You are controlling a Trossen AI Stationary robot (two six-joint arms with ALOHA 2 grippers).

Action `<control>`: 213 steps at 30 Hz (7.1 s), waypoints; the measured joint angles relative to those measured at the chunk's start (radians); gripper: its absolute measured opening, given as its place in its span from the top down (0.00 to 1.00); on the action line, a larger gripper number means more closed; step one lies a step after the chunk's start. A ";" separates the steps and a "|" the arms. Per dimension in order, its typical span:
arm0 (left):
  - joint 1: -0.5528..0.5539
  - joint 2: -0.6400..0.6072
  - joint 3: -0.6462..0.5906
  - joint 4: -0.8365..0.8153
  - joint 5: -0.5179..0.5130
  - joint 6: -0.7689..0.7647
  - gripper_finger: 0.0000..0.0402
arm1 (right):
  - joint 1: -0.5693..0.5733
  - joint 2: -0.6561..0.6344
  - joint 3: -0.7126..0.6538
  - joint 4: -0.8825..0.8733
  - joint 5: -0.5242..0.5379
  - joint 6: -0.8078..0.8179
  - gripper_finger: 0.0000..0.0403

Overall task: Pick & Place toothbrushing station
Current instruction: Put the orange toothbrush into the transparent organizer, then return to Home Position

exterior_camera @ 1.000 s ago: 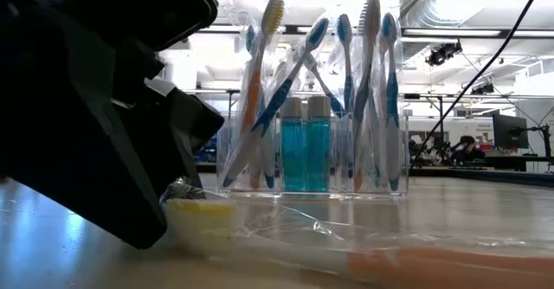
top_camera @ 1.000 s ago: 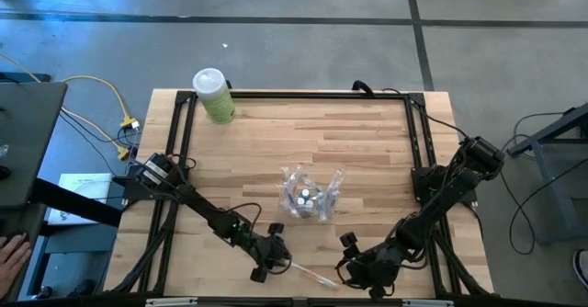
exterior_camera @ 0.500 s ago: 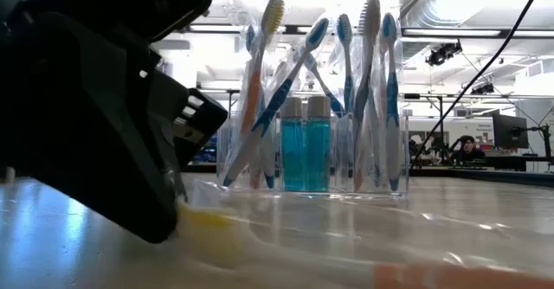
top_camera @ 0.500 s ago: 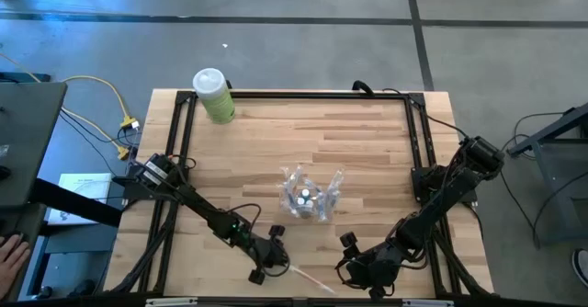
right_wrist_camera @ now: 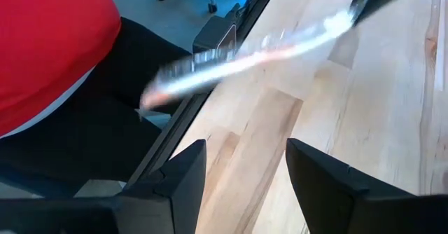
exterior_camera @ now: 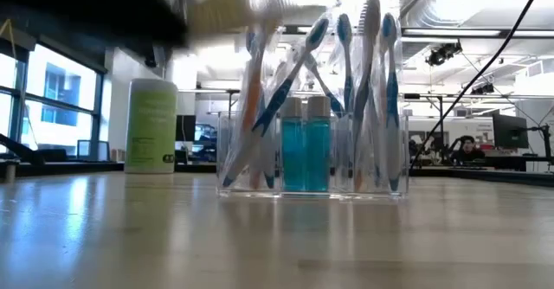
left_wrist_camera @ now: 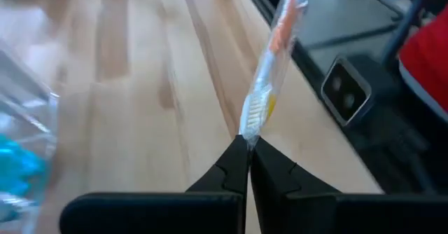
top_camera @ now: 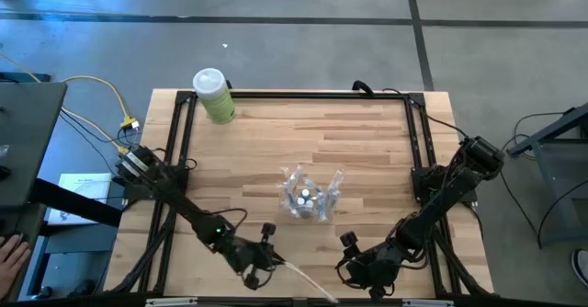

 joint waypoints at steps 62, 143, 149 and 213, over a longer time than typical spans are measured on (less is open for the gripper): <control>0.114 -0.344 0.691 -1.629 0.047 -0.937 0.99 | -0.005 0.000 0.000 -0.037 -0.026 0.026 0.53; 0.507 -0.141 0.770 -1.399 0.244 -0.637 0.99 | -0.014 0.000 0.000 -0.054 -0.031 0.022 0.53; 0.518 -0.088 0.771 -1.376 0.241 -0.598 0.99 | -0.014 0.000 0.000 -0.062 -0.031 0.022 0.53; 0.301 -0.243 0.828 -1.493 -0.179 -0.174 0.87 | 0.012 -0.273 -0.002 -0.436 0.245 0.039 0.81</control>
